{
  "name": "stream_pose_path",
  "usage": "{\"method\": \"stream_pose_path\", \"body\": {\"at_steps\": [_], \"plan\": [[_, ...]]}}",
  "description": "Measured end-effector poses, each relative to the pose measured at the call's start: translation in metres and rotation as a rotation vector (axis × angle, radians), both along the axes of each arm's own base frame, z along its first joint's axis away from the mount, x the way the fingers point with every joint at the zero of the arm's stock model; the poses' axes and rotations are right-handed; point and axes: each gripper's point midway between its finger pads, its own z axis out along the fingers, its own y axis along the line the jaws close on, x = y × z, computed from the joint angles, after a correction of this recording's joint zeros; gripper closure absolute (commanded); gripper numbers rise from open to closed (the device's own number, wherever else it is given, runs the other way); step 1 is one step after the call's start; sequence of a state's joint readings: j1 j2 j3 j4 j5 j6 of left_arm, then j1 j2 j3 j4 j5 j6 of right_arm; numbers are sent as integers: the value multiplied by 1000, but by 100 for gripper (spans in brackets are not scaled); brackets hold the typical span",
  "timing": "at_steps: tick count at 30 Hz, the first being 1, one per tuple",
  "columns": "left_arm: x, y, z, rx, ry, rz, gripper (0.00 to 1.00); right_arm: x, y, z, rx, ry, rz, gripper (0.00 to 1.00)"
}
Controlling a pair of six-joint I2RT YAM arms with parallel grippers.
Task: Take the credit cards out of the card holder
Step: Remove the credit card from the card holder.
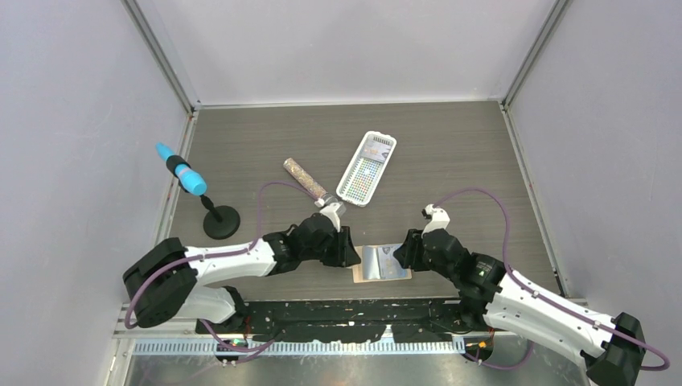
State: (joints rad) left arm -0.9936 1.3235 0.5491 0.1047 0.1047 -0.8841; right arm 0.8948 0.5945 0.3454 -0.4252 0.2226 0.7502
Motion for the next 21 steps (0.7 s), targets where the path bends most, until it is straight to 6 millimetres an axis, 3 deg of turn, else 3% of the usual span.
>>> {"method": "stream_pose_path", "body": {"at_steps": [5, 12, 21], "plan": [[-4, -10, 21, -10, -27, -25, 60, 2, 3, -7, -36, 13, 18, 57], [-9, -42, 51, -100, -55, -87, 61, 11, 6, -9, -30, 22, 15, 61], [-2, -63, 8, -106, -6, -78, 63, 18, 4, -23, 33, 62, 10, 67]]}}
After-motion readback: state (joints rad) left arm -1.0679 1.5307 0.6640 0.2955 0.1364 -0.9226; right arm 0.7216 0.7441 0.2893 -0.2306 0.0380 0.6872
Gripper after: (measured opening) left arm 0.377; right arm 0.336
